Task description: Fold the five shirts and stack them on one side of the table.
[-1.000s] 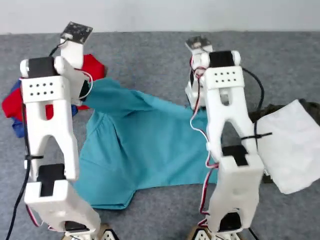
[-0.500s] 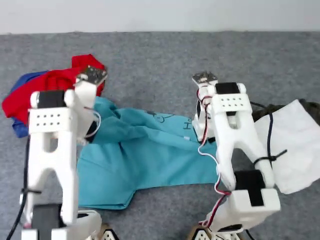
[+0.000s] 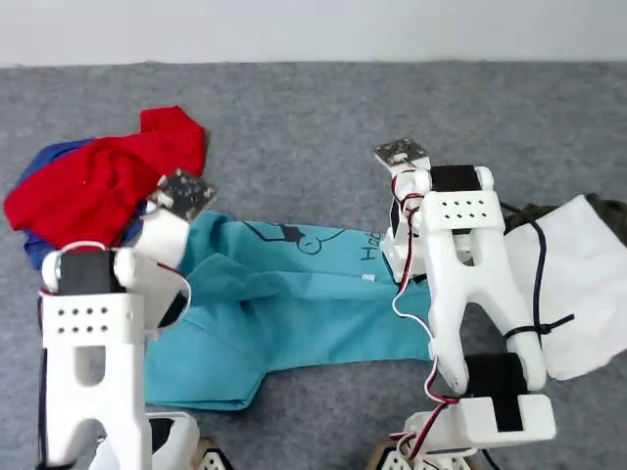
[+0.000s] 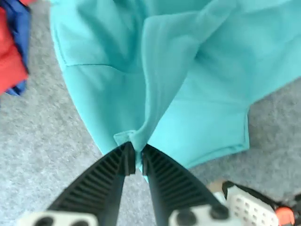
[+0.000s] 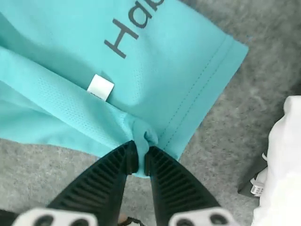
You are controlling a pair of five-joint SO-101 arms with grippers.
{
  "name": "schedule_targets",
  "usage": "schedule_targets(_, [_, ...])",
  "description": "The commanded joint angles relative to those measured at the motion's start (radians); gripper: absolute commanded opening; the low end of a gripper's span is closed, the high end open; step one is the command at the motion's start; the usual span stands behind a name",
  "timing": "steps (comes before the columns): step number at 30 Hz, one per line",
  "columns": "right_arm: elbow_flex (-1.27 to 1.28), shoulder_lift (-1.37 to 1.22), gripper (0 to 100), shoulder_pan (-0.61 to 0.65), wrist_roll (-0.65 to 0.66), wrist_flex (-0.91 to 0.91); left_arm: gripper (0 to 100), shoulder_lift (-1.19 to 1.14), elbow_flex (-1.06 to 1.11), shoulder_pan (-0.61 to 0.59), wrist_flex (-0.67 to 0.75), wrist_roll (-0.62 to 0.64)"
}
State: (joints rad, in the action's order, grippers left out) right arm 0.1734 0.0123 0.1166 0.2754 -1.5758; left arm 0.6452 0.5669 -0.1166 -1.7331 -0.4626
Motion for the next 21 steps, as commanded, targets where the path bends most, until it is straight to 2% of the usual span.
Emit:
schedule_targets(1, [0.005, 0.048, 0.9, -0.01, 0.021, -0.022, 1, 0.054, 0.039, -0.002, -0.023, -0.025])
schedule_targets(6, [0.071, 0.056, 0.9, -0.012, 0.041, -0.022, 1, 0.101, 0.081, -0.094, -0.025, -0.028])
schedule_targets(12, [0.084, 0.056, 0.9, -0.005, 0.057, -0.038, 1, 0.138, 0.131, -0.209, -0.025, -0.097])
schedule_targets(15, [0.084, 0.051, 0.9, -0.012, 0.058, -0.038, 1, 0.164, 0.137, -0.195, -0.025, -0.118])
schedule_targets(21, [0.097, 0.048, 0.9, -0.012, 0.058, -0.025, 1, 0.17, 0.139, -0.092, -0.025, -0.13])
